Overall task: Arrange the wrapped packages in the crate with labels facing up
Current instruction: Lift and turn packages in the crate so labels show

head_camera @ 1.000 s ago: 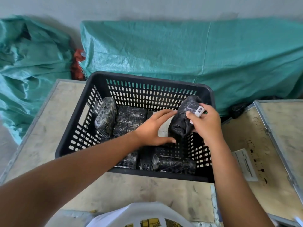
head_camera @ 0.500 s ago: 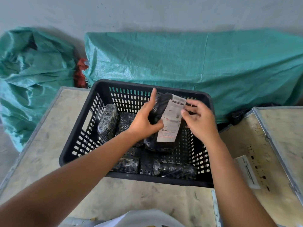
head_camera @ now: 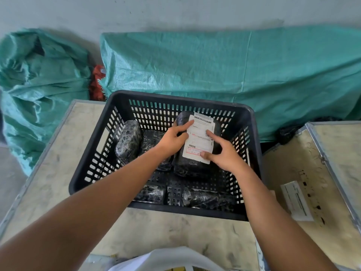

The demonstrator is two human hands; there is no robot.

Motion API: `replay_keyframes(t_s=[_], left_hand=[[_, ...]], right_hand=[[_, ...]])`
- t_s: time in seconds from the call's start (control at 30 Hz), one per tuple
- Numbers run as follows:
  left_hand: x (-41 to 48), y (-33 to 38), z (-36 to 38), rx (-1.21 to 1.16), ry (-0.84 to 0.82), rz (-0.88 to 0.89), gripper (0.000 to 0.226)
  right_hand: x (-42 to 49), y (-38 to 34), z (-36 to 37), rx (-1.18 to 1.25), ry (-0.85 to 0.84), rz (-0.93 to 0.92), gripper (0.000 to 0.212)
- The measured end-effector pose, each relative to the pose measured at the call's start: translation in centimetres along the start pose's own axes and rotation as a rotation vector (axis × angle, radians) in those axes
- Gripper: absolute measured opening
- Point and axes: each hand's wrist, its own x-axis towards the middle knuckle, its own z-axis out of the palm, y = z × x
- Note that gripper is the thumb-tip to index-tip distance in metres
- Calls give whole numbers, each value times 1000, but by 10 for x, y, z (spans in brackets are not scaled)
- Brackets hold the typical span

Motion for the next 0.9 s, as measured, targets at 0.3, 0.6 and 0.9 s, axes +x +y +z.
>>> replay_keyframes(t_s=[0.3,0.6,0.9], left_hand=[[-3,-43,23,549,-147,-103,78],[0,-38,18,812,-271,-198,83],[-37,-1,10,724,-224,-189,77]], right_hand=[[10,22,27,-365,-80,118,103],[16,30,25,-376,-137,175,110],[-12,1,3,-203,-9,58,93]])
